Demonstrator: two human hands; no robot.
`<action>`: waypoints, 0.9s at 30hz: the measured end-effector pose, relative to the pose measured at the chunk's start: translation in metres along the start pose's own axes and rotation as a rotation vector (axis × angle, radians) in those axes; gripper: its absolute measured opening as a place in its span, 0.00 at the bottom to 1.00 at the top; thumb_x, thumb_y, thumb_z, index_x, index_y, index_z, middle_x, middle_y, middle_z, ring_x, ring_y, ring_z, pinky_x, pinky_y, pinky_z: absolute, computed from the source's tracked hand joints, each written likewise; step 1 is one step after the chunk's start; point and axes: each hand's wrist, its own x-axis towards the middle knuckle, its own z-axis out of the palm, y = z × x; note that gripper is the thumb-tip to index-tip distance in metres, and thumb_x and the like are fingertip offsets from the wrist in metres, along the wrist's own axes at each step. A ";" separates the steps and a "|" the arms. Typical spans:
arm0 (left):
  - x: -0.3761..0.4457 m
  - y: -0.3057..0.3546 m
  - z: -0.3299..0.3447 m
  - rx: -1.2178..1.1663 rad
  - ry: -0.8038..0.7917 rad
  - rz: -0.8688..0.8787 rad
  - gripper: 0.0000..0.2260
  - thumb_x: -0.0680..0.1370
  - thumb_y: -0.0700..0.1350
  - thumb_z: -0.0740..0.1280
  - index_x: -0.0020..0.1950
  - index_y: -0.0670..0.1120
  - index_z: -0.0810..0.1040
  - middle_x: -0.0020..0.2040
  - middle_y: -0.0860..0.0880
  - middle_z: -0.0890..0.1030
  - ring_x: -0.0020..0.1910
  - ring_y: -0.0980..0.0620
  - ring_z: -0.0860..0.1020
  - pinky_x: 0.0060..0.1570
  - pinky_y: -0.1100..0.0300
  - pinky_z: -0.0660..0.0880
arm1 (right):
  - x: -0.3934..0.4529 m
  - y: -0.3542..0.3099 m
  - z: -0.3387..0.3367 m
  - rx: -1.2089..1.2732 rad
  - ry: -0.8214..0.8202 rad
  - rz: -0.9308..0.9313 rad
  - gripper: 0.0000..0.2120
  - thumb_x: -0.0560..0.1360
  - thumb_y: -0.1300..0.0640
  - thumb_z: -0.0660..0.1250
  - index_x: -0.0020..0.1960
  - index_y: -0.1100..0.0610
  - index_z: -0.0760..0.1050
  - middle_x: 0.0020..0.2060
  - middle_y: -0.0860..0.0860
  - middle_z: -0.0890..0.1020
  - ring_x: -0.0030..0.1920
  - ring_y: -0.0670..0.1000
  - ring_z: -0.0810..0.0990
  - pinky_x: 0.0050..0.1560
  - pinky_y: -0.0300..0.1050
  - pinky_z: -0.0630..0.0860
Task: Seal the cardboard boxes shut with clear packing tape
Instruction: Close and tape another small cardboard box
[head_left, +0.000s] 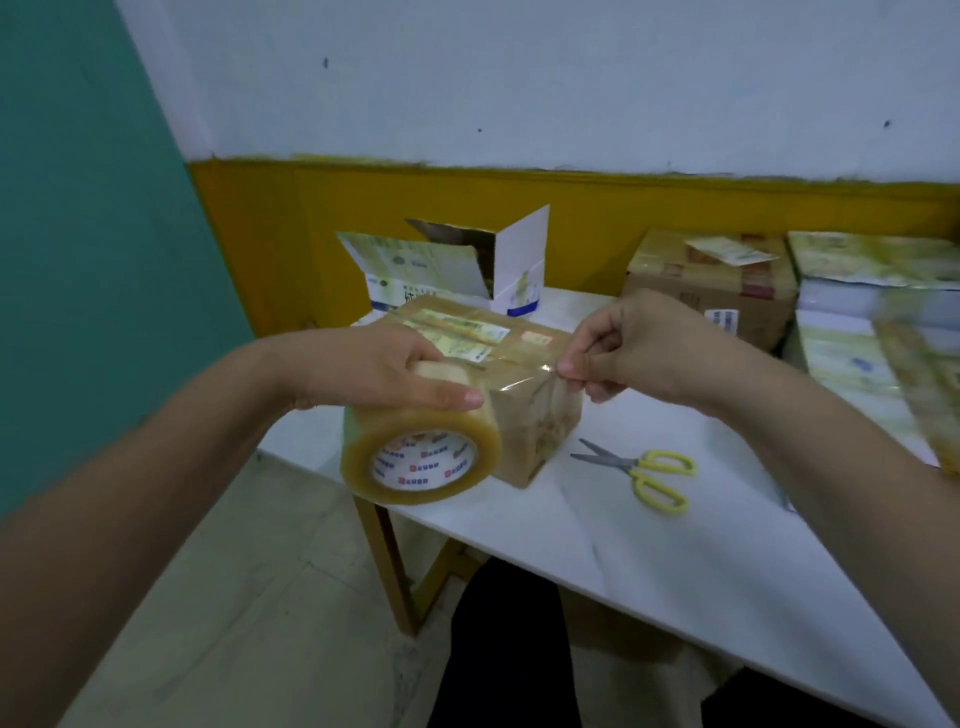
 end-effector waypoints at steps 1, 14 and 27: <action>0.000 0.000 0.004 0.003 0.010 -0.002 0.22 0.70 0.67 0.70 0.52 0.53 0.84 0.45 0.57 0.87 0.43 0.58 0.85 0.45 0.60 0.81 | -0.002 0.005 0.003 -0.009 0.022 0.003 0.06 0.74 0.59 0.75 0.39 0.57 0.84 0.34 0.54 0.85 0.32 0.48 0.81 0.42 0.42 0.82; 0.001 -0.038 0.075 0.639 0.474 -0.114 0.30 0.73 0.74 0.61 0.64 0.55 0.78 0.52 0.56 0.83 0.49 0.55 0.81 0.44 0.56 0.77 | -0.029 0.067 0.046 -0.141 0.365 -0.210 0.05 0.72 0.60 0.75 0.42 0.51 0.85 0.33 0.37 0.83 0.40 0.38 0.81 0.43 0.31 0.75; 0.008 -0.021 0.112 0.704 0.812 -0.313 0.27 0.75 0.72 0.59 0.53 0.50 0.78 0.39 0.53 0.80 0.38 0.51 0.76 0.29 0.59 0.61 | 0.000 0.097 0.054 -0.263 0.499 -0.473 0.15 0.76 0.63 0.71 0.62 0.55 0.80 0.56 0.48 0.79 0.43 0.43 0.78 0.52 0.30 0.72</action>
